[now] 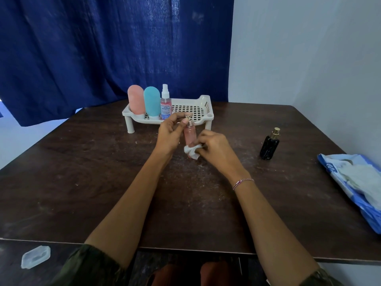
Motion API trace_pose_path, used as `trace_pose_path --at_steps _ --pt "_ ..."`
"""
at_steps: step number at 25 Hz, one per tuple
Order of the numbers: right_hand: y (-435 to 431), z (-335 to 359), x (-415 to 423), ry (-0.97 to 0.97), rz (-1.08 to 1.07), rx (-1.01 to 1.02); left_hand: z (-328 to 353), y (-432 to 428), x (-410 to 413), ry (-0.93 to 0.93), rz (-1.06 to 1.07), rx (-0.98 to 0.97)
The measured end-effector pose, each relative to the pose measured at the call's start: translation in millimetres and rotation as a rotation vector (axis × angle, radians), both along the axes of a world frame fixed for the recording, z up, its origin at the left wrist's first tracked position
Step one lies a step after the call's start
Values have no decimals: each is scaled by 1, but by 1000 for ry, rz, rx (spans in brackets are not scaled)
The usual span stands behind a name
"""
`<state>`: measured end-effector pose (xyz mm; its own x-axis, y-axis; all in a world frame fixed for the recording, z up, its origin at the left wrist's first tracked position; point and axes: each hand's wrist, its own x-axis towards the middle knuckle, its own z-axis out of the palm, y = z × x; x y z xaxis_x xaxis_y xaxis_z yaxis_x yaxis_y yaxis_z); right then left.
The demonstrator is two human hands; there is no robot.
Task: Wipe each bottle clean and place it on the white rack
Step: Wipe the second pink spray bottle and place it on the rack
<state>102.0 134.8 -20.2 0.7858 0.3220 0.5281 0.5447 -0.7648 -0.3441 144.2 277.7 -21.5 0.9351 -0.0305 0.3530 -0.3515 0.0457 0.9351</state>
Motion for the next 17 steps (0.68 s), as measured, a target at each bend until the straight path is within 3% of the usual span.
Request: trace_pose_path --at_steps 3,7,11,17 --pt "7 3 -3 -183 -29 214 3 -2 -6 -41 -45 27" --pt "12 5 -4 -307 -103 252 5 -6 -10 -73 -98 37" --pt "11 0 -2 -226 -84 167 3 -1 -7 -68 -94 -13" --pt "8 1 -1 47 -28 -136 0 1 0 -29 55 -55"
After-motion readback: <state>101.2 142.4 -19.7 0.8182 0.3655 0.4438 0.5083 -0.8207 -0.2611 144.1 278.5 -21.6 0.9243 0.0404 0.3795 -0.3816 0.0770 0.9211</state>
